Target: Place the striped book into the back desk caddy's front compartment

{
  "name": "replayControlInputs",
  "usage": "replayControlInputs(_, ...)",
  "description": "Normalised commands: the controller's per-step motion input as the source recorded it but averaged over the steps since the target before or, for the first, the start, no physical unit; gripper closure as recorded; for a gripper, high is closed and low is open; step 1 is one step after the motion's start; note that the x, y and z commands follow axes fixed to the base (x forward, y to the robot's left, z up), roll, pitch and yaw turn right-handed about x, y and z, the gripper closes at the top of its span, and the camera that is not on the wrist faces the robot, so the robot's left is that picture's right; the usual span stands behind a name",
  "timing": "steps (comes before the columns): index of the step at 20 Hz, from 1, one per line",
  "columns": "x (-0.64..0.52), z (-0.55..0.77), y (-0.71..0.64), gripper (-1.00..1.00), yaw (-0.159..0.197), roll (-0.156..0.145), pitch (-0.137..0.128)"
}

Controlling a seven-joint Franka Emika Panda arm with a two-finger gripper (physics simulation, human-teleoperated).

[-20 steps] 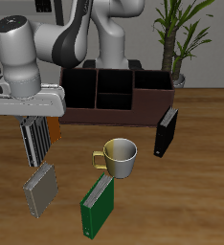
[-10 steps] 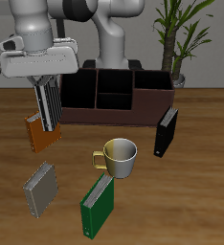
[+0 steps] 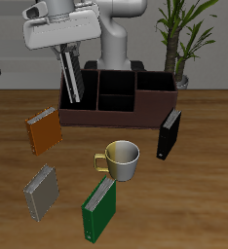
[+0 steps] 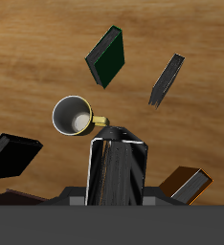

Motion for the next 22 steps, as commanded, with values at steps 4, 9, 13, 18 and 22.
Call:
replayControlInputs(4,-0.30,0.14,0.30,1.00,0.075,0.042,0.006)
replayControlInputs(9,-0.48,0.18,0.33,1.00,0.081,0.036,0.005)
replayControlInputs(13,-0.36,0.11,0.26,1.00,0.093,0.030,0.031)
replayControlInputs(18,-0.27,0.12,0.23,1.00,0.157,0.018,0.041)
replayControlInputs(22,-0.26,0.13,0.15,1.00,0.160,0.001,0.000)
